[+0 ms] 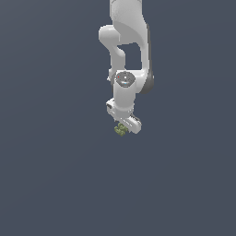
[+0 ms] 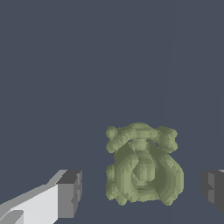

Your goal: Pick up the object and move it to a goal position.

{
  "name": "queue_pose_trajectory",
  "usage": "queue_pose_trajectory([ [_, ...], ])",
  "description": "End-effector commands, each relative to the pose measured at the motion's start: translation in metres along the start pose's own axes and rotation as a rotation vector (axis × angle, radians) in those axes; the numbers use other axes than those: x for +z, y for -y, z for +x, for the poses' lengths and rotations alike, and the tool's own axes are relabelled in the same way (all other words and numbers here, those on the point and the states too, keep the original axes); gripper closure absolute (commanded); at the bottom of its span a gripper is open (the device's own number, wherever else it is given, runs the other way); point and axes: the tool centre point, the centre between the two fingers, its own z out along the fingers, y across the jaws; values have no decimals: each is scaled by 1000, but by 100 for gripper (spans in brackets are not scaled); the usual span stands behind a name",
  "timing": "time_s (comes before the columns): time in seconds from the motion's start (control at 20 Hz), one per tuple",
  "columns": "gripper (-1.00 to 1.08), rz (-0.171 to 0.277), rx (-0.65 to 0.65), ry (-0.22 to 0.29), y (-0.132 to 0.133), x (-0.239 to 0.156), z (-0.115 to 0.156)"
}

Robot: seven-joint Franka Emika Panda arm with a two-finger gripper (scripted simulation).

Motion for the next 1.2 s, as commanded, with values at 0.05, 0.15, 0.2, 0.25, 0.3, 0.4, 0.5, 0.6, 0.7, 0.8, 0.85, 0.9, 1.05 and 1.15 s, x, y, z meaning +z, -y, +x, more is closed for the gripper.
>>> queue_pose_trajectory([
  [0.05,-92,-1,1,0,-1,17,-1],
  [0.15,-92,-1,2,0,-1,24,-1],
  [0.2,-92,-1,3,0,-1,27,0],
  [0.25,-92,-1,3,0,0,29,0],
  [0.3,-92,-1,3,0,0,30,0],
  [0.4,-92,-1,3,0,0,31,0],
  [0.5,108,-1,3,0,0,31,0],
  [0.6,108,-1,3,0,0,31,0],
  [0.7,108,-1,3,0,0,31,0],
  [0.8,108,-1,3,0,0,31,0],
  [0.85,108,-1,3,0,0,31,0],
  [0.9,108,-1,3,0,0,31,0],
  [1.05,108,1,2,0,1,30,1],
  [1.15,108,1,2,0,2,29,3],
])
